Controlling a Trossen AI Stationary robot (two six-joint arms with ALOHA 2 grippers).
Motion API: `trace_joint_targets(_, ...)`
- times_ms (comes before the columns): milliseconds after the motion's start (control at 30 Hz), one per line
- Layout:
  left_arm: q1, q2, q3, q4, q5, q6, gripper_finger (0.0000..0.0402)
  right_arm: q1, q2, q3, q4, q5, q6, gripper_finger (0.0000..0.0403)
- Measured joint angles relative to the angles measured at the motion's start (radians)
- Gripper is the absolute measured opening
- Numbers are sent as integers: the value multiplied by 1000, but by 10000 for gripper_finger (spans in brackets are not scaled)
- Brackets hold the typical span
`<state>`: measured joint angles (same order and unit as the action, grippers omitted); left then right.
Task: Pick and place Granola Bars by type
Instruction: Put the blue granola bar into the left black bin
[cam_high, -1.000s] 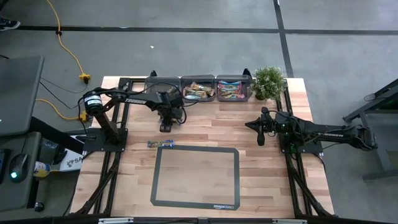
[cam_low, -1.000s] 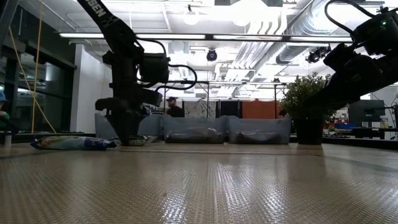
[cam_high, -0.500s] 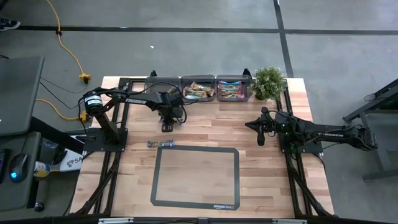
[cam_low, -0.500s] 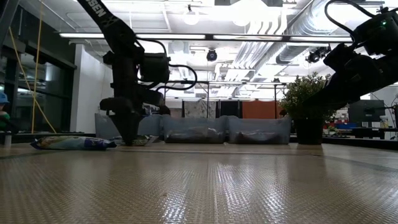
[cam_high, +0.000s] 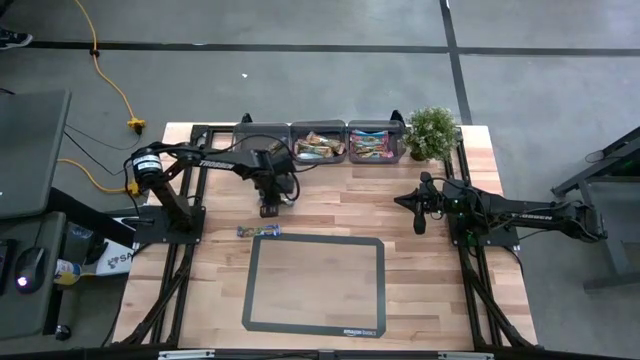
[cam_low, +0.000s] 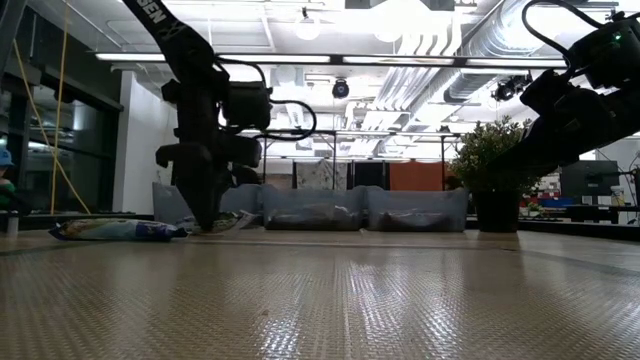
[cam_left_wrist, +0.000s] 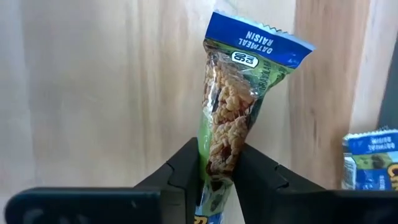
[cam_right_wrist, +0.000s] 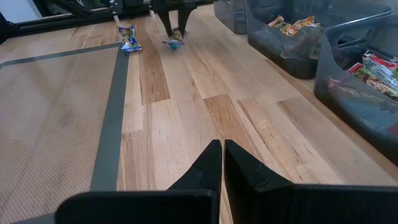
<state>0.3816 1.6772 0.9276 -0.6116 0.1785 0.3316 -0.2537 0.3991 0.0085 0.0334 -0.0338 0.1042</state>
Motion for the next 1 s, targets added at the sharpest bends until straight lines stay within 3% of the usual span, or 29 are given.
trace_joint_targets(500,-17,-87,26,30,130,-55,68,0,0,0,0,0,0,0)
trace_joint_targets(1000,-16,-512,74,161,96,-231,68,0,0,0,0,0,0,0)
